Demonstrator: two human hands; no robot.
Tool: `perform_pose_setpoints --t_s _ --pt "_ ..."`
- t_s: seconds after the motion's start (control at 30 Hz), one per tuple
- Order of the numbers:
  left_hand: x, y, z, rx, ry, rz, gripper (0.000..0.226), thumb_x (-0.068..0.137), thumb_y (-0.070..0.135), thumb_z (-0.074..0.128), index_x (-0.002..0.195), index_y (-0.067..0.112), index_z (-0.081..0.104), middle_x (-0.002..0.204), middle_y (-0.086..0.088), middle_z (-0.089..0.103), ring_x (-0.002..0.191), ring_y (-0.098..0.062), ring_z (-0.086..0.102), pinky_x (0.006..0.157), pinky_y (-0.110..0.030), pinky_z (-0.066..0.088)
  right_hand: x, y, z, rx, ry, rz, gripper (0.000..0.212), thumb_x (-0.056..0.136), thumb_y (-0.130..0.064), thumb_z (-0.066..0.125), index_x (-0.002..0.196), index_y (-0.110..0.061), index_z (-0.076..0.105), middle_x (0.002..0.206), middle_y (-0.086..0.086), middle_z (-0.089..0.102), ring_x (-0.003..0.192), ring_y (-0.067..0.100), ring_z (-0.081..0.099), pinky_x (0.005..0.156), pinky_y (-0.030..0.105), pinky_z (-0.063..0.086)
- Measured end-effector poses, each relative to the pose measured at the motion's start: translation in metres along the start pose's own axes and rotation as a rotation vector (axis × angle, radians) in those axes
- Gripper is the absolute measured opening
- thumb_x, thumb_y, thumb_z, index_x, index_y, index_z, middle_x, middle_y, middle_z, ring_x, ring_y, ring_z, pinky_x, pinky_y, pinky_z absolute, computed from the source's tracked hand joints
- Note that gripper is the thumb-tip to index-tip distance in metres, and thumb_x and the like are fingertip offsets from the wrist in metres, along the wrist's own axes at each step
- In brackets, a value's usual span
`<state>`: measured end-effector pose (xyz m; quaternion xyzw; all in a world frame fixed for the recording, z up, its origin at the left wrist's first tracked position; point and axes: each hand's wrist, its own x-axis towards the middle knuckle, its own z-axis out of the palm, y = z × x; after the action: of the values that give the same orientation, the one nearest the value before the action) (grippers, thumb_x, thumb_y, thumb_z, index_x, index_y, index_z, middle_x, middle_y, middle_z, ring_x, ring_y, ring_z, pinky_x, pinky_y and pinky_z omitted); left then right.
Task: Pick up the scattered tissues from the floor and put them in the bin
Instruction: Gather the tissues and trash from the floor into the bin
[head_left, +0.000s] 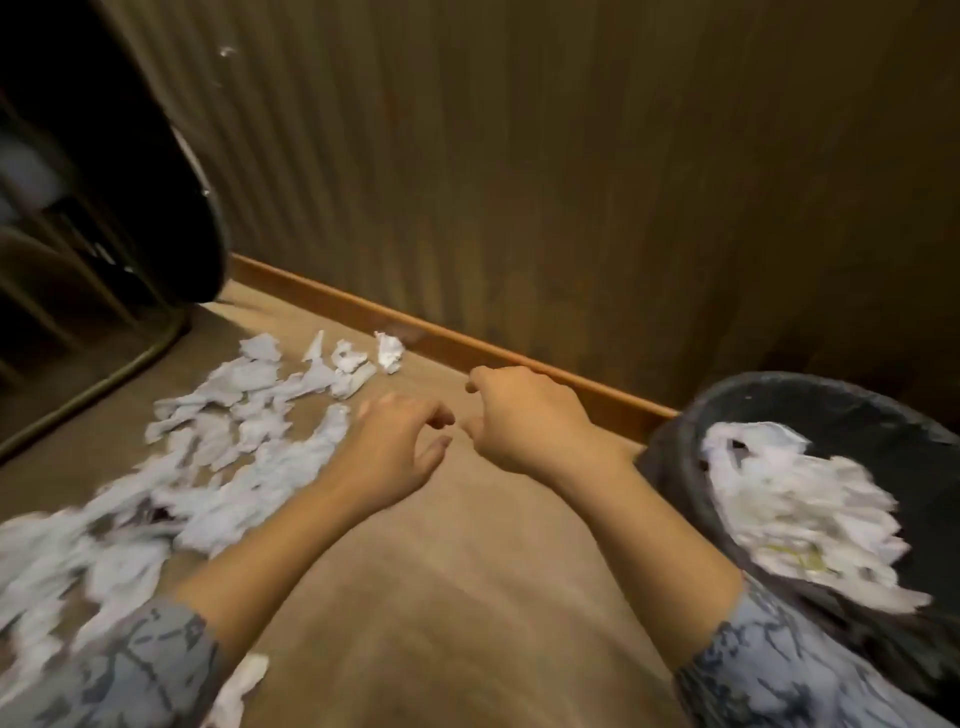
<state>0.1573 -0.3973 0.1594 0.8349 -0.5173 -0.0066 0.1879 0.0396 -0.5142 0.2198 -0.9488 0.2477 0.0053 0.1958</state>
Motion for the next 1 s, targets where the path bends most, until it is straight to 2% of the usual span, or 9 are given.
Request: perform_pose_setpoints --t_s 0.2,0.4,0.47,0.53,0.63,0.7,0.8,0.9,1.0 --pt "-0.133 -0.136 -0.056 0.274 -0.055 -0.224 0.019 0.087 0.031 0.061 0.105 0.028 0.063 0.101 0.01 0.069 0.099 -0.016 0.059 0.095 -0.041 0.04 0.01 -0.141 0.097 0.068 -0.172 -0.42 0.031 0.088 -0.037 0.065 0.111 -0.017 0.066 0.103 0.004 0.069 0.089 0.023 0.064 0.076 0.041 0.056" --pt "-0.285 -0.225 -0.054 0.028 0.086 -0.578 0.015 0.086 0.025 0.065 0.1 0.024 0.068 0.097 0.009 0.069 0.093 -0.011 0.062 0.083 -0.031 0.051 0.023 -0.263 0.183 -0.162 -0.444 -0.712 0.042 0.092 -0.032 0.061 0.057 -0.01 0.05 0.057 0.006 0.048 0.055 0.023 0.046 0.057 0.034 0.041" --pt "-0.316 -0.242 -0.037 -0.109 0.114 -0.656 0.016 0.086 0.024 0.065 0.102 0.022 0.069 0.1 0.008 0.069 0.093 -0.01 0.063 0.084 -0.03 0.053 0.032 -0.282 0.207 -0.262 -0.568 -0.755 0.043 0.098 -0.035 0.052 0.066 -0.009 0.059 0.068 0.007 0.059 0.06 0.021 0.047 0.064 0.034 0.041" --pt "-0.35 -0.26 -0.018 -0.203 0.129 -0.729 0.017 0.086 0.026 0.066 0.102 0.022 0.069 0.104 0.005 0.069 0.099 -0.013 0.063 0.089 -0.032 0.052 0.035 -0.303 0.233 -0.3 -0.66 -0.727 0.044 0.103 -0.036 0.041 0.095 -0.001 0.067 0.098 0.015 0.067 0.079 0.025 0.054 0.072 0.033 0.041" --pt "-0.392 -0.276 0.022 -0.183 0.225 -0.991 0.025 0.081 0.036 0.07 0.104 0.026 0.068 0.127 -0.006 0.057 0.124 -0.029 0.048 0.104 -0.044 0.039 0.033 -0.308 0.276 -0.303 -0.691 -0.615 0.051 0.101 -0.042 0.044 0.134 -0.003 0.049 0.136 0.017 0.052 0.116 0.031 0.052 0.089 0.035 0.041" --pt "-0.414 -0.275 0.047 -0.153 0.241 -1.256 0.046 0.075 0.056 0.069 0.113 0.034 0.06 0.152 -0.009 0.024 0.141 -0.04 0.017 0.109 -0.062 0.024 0.032 -0.295 0.31 -0.312 -0.703 -0.488 0.07 0.094 -0.053 0.052 0.148 -0.015 0.03 0.153 0.016 0.032 0.137 0.035 0.034 0.105 0.041 0.034" --pt "-0.437 -0.269 0.074 -0.257 0.186 -1.389 0.082 0.065 0.067 0.073 0.134 0.035 0.044 0.158 -0.01 -0.02 0.142 -0.043 -0.016 0.115 -0.062 0.004 0.022 -0.265 0.36 -0.303 -0.744 -0.295 0.106 0.07 -0.071 0.067 0.153 -0.033 0.012 0.162 0.013 -0.013 0.146 0.043 -0.012 0.113 0.065 0.007" --pt "-0.453 -0.261 0.1 -0.27 0.241 -1.295 0.084 0.067 0.062 0.074 0.138 0.031 0.042 0.16 -0.009 -0.011 0.146 -0.036 -0.004 0.117 -0.05 0.012 -0.008 -0.243 0.4 -0.127 -0.69 -0.251 0.123 0.054 -0.082 0.069 0.151 -0.04 0.007 0.159 0.012 -0.026 0.143 0.042 -0.025 0.111 0.07 -0.006" --pt "-0.465 -0.254 0.116 -0.238 0.42 -1.13 0.058 0.081 0.037 0.07 0.134 0.024 0.049 0.152 -0.014 0.028 0.139 -0.034 0.027 0.11 -0.057 0.031 -0.045 -0.233 0.43 -0.016 -0.503 -0.393 0.119 0.051 -0.093 0.056 0.15 -0.04 0.015 0.16 0.01 -0.02 0.145 0.032 -0.026 0.11 0.063 -0.018"
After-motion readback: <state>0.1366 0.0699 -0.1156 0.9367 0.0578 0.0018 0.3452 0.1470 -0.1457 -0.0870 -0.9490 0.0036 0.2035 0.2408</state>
